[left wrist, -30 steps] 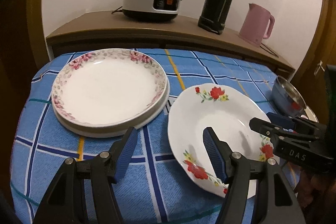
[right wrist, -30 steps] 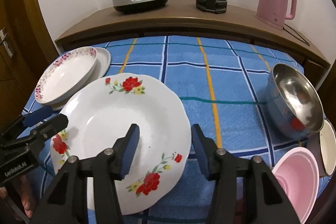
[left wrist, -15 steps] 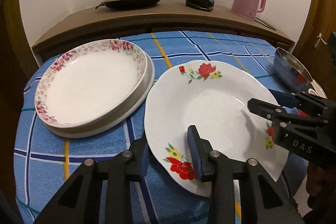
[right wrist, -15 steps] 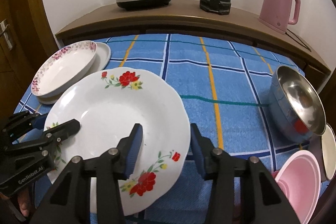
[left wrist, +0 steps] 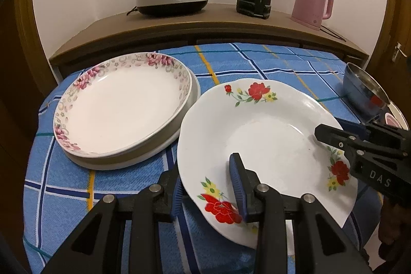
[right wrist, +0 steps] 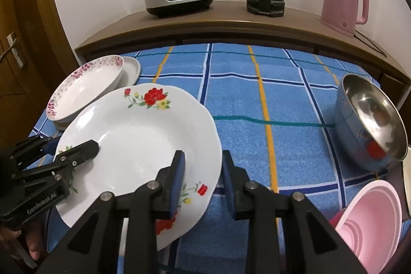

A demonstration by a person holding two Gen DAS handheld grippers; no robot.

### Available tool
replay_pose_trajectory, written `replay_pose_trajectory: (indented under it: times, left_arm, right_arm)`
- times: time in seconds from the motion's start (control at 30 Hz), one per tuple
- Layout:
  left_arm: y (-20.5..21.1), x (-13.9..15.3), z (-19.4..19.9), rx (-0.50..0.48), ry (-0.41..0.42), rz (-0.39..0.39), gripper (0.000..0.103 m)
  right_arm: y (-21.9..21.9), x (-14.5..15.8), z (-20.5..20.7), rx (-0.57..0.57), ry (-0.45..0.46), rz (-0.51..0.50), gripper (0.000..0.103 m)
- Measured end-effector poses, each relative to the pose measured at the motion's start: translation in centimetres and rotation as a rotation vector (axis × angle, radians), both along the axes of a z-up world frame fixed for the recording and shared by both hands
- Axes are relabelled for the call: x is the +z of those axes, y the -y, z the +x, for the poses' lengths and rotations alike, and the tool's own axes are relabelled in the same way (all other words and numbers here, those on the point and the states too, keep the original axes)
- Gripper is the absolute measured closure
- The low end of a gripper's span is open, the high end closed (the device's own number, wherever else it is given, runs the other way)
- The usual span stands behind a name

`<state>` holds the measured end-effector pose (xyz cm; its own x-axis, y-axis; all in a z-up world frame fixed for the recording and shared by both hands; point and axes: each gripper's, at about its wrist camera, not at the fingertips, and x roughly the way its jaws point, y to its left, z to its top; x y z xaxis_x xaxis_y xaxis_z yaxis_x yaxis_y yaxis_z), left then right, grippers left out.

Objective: Organize plates and bowls
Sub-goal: 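Grasp the red-flower white plate rim with both tools, then lift the red-flower plate with both tools and carry it toward the stack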

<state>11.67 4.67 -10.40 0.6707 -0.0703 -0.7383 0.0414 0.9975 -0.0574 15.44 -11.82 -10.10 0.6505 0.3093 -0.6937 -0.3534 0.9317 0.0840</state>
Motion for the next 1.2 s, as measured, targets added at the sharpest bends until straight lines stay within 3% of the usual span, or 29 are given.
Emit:
replay_pose_trajectory:
  times: [0.23, 0.6, 1.2]
  left_arm:
    - [0.3, 0.6, -1.0, -0.010, 0.064, 0.017, 0.066]
    - [-1.4, 2.0, -1.3, 0.028, 0.109, -0.068, 0.066]
    - [-4.8, 8.7, -1.4, 0.131, 0.285, -0.058, 0.066]
  right_arm:
    - [0.7, 0.4, -0.2, -0.005, 0.001, 0.045, 0.078]
    - [-0.2, 2.6, -1.2, 0.021, 0.053, 0.050, 0.078]
    - [-3.6, 7.9, -1.8, 0.081, 0.187, 0.082, 0.078]
